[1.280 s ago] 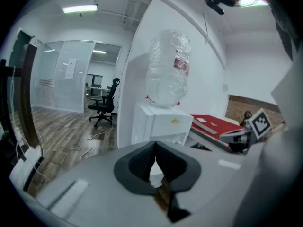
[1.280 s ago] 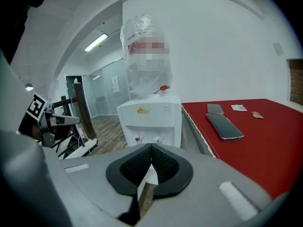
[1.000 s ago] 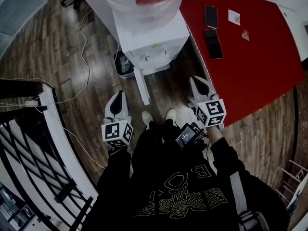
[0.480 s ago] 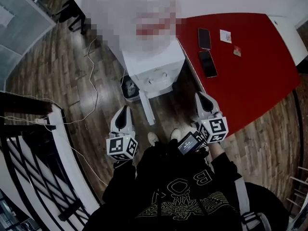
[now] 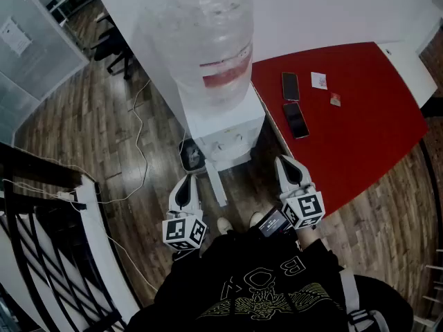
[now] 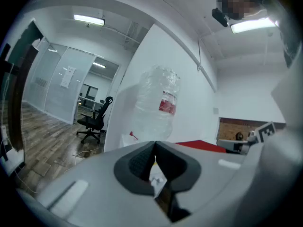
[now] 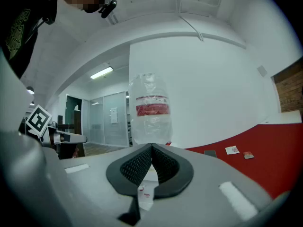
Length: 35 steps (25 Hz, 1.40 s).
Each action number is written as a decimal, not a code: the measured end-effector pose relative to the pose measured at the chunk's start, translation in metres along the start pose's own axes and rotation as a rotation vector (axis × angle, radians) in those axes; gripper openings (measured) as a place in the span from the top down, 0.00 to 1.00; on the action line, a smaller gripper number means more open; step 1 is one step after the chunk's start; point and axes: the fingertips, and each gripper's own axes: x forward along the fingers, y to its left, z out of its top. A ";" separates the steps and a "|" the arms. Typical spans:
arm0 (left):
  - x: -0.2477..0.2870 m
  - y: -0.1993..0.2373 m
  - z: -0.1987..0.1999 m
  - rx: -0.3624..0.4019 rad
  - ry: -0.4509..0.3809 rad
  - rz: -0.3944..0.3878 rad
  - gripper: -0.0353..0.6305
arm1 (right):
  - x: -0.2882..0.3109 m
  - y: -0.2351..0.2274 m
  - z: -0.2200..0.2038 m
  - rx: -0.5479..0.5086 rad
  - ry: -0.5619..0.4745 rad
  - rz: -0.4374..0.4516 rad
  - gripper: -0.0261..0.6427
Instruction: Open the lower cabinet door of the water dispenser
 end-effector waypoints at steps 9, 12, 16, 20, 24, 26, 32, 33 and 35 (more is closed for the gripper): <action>-0.004 -0.006 0.044 0.032 -0.106 0.004 0.94 | -0.003 0.025 0.049 -0.029 -0.103 0.030 0.97; 0.000 -0.008 0.054 0.082 -0.120 0.001 0.94 | 0.003 0.029 0.051 -0.055 -0.100 0.034 0.97; 0.009 -0.015 0.062 0.200 -0.133 0.011 0.94 | 0.009 0.028 0.047 -0.062 -0.082 0.026 0.97; 0.011 -0.024 0.074 0.226 -0.162 -0.010 0.94 | 0.012 0.029 0.046 -0.061 -0.053 0.026 0.97; 0.015 -0.029 0.080 0.233 -0.186 -0.021 0.94 | 0.015 0.026 0.053 -0.028 -0.050 0.019 0.97; 0.017 -0.032 0.084 0.254 -0.181 -0.025 0.94 | 0.015 0.024 0.054 -0.042 -0.052 0.014 0.97; 0.020 -0.036 0.084 0.257 -0.179 -0.025 0.94 | 0.019 0.023 0.051 -0.061 -0.029 0.010 0.97; 0.021 -0.036 0.084 0.259 -0.178 -0.026 0.94 | 0.020 0.022 0.051 -0.062 -0.032 0.013 0.97; 0.023 -0.036 0.082 0.267 -0.172 -0.028 0.94 | 0.021 0.023 0.050 -0.057 -0.033 0.018 0.97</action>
